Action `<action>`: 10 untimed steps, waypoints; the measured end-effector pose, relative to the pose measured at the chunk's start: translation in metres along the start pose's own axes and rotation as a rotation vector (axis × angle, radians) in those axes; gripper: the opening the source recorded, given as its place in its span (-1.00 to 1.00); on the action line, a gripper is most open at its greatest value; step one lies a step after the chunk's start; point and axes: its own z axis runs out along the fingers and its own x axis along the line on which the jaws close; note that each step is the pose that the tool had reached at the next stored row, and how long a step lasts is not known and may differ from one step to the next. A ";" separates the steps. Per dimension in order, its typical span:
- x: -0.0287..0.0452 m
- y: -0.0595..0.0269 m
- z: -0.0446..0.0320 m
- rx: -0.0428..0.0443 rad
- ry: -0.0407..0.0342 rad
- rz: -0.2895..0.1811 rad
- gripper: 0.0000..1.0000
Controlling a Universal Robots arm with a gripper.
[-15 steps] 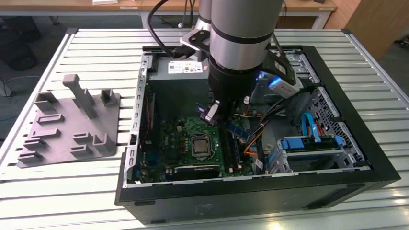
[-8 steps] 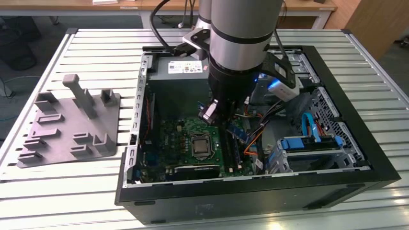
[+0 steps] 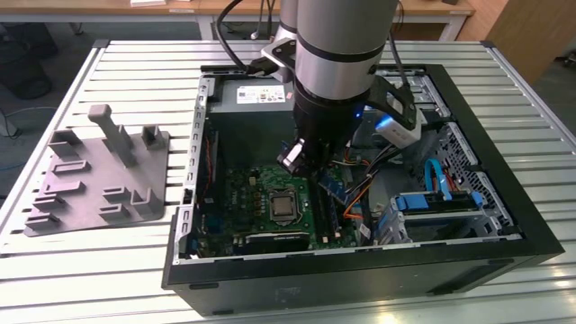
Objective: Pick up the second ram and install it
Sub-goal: 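Insert the second ram into the second slot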
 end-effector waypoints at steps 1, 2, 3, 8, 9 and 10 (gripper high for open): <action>0.0000 0.0000 0.0001 0.0004 -0.0001 0.011 -0.72; 0.0000 0.0000 0.0001 0.0008 -0.0003 0.021 -0.72; 0.0000 0.0000 0.0002 0.0012 -0.0005 0.032 -0.72; 0.0000 0.0000 0.0004 0.0032 -0.0012 0.088 -0.72; 0.0000 0.0000 0.0005 0.0036 -0.0014 0.099 -0.72; 0.0000 0.0000 0.0005 0.0040 -0.0016 0.110 -0.72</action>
